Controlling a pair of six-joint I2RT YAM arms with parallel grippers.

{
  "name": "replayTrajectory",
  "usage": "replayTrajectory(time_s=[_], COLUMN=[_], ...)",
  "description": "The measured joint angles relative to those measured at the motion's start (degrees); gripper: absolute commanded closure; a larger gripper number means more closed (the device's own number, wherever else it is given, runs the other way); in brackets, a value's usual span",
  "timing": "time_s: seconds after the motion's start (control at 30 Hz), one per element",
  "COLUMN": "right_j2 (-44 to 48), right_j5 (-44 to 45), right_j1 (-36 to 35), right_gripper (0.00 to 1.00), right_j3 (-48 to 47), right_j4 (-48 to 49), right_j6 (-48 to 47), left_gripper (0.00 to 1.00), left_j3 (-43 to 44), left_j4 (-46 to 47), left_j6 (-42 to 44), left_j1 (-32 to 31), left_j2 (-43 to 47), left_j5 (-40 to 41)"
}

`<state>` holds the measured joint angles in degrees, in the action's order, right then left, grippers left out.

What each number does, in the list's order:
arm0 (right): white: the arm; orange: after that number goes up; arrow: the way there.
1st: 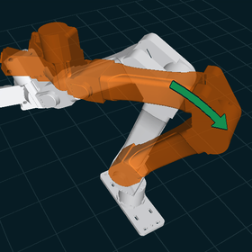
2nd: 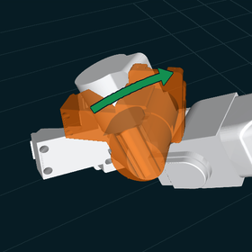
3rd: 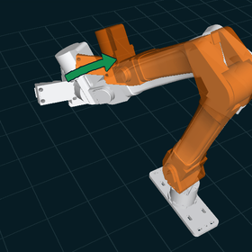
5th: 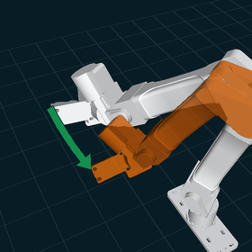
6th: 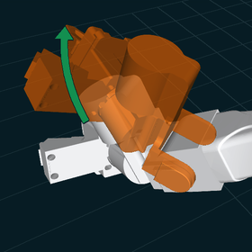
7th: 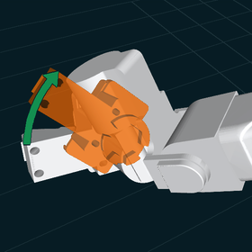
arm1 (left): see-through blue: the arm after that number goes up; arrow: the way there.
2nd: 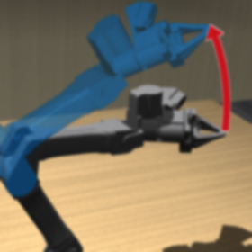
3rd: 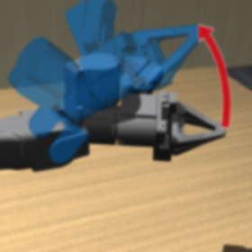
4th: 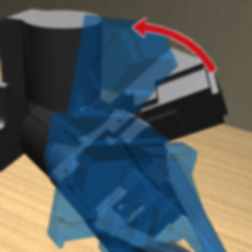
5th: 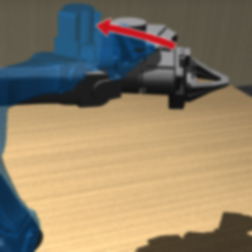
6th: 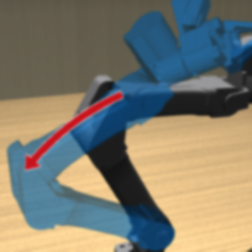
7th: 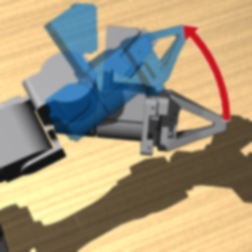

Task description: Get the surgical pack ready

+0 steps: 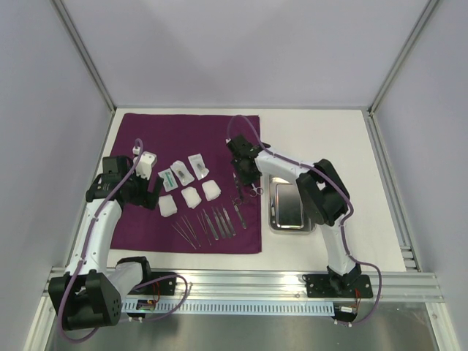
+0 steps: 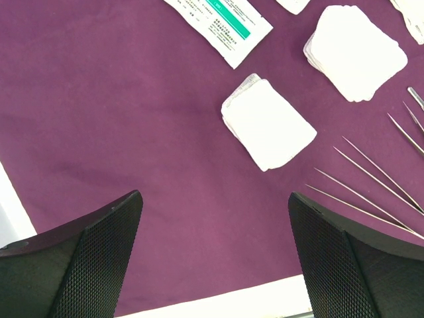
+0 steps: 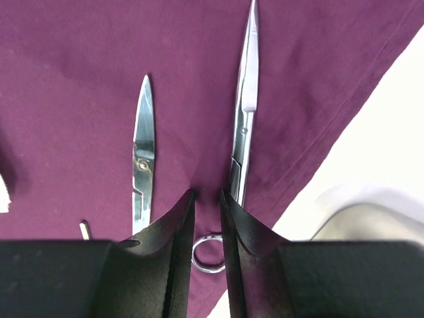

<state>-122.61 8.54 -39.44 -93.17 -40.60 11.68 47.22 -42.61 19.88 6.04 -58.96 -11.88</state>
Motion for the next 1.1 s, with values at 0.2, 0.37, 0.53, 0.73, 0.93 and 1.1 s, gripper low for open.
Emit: replayTrajectory(time_s=[0.2, 0.37, 0.53, 0.73, 0.93, 1.1], right_j2=[0.2, 0.9, 0.9, 0.7, -0.2, -0.3], right_j5=[0.0, 0.0, 0.0, -0.2, -1.6, -2.9], right_j1=[0.2, 1.1, 2.7, 3.0, 3.0, 3.0], right_gripper=[0.76, 0.76, 0.76, 0.76, 0.76, 0.76], right_j3=[-0.2, -0.3, -0.3, -0.3, -0.2, -0.2], right_j4=[-1.0, -1.0, -0.9, -0.8, -0.5, -0.4], right_j6=[0.0, -0.2, -0.7, -1.0, -1.0, -1.0], left_gripper=[0.00, 0.00, 0.00, 0.00, 0.00, 0.00], left_j3=[0.0, 0.0, 0.0, 0.0, 0.0, 0.0], left_j4=[0.0, 0.0, 0.0, 0.0, 0.0, 0.0], left_j6=[0.0, 0.0, 0.0, 0.0, 0.0, 0.0], left_j1=[0.0, 0.0, 0.0, 0.0, 0.0, 0.0], left_j2=[-0.3, -0.7, -0.8, -1.4, -1.4, -1.4], left_j5=[-0.1, -0.1, 0.0, 0.2, 0.4, 0.4])
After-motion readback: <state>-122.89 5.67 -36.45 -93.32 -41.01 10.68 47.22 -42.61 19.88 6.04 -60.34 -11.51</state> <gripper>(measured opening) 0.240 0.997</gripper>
